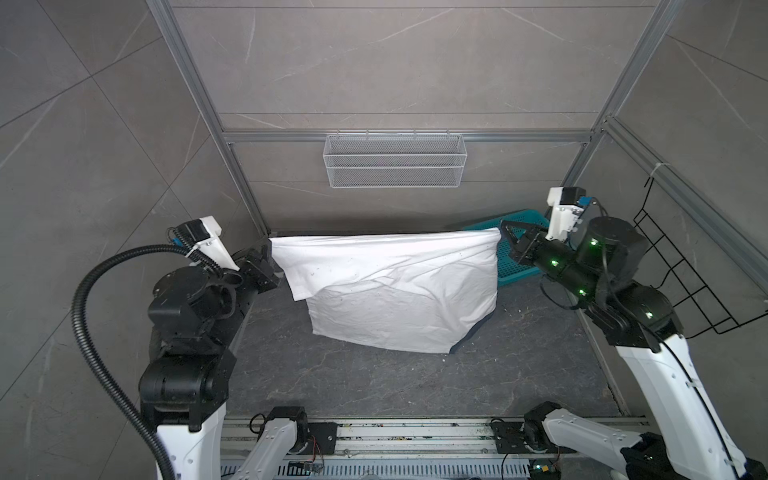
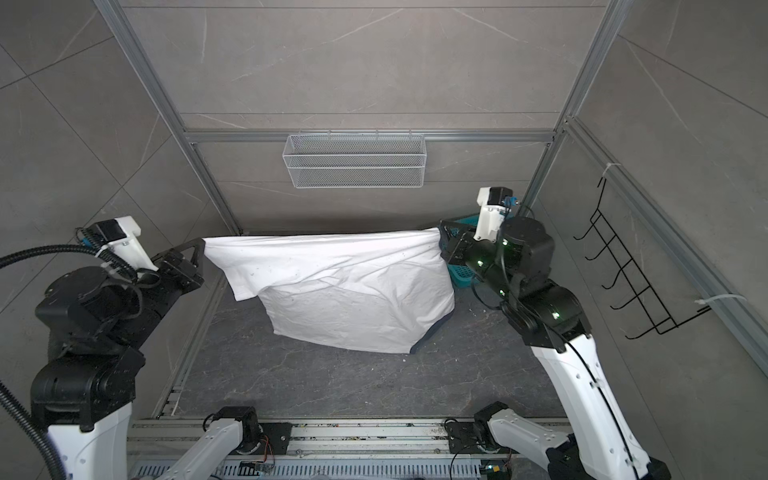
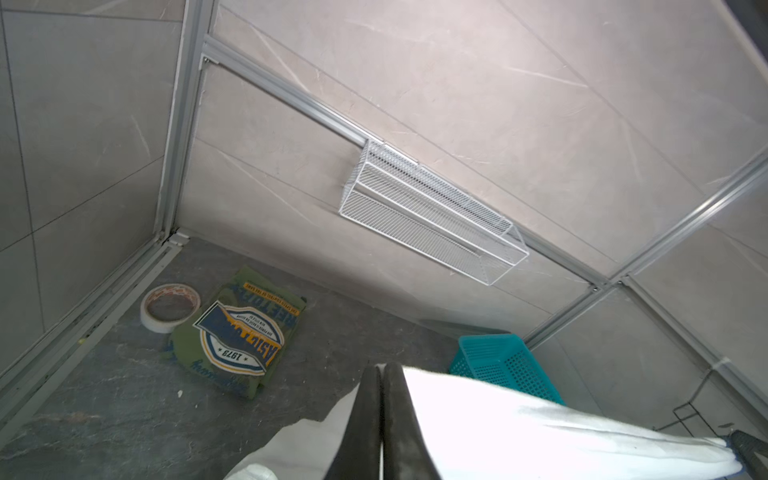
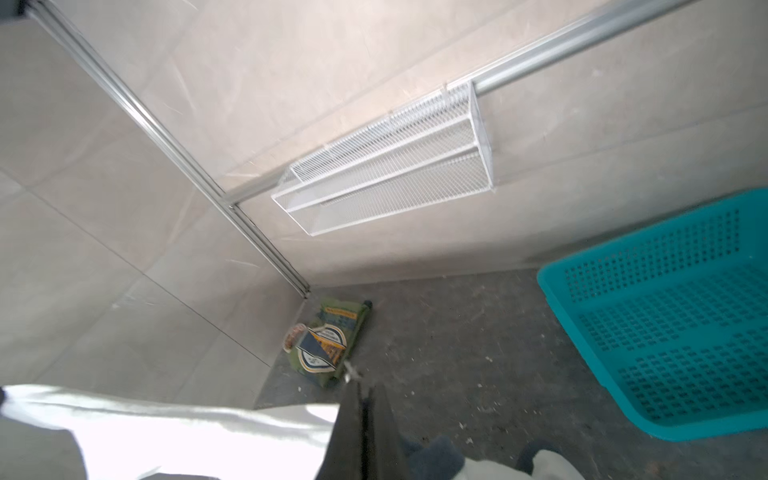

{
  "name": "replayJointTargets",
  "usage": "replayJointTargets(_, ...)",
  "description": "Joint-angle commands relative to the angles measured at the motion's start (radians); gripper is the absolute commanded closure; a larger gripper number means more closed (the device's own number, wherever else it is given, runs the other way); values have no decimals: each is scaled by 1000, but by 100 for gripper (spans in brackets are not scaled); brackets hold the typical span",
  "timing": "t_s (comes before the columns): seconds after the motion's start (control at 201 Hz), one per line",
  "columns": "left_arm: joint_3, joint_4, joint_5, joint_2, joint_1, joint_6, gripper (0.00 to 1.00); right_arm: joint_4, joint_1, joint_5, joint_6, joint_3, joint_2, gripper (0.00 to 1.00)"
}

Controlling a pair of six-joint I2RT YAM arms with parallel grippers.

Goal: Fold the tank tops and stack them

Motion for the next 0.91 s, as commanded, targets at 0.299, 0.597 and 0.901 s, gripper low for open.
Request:
replayJointTargets(0.299, -165, -197, 139, 550, -5, -34, 100, 36, -4, 61, 16, -390, 154, 100)
replayJointTargets(0.597, -44, 43, 77, 152, -30, 12, 100, -76, -4, 72, -17, -75, 26, 100)
replayJointTargets(0.901, 33, 149, 118, -32, -30, 15, 100, -126, -5, -7, -31, 169, -67, 100)
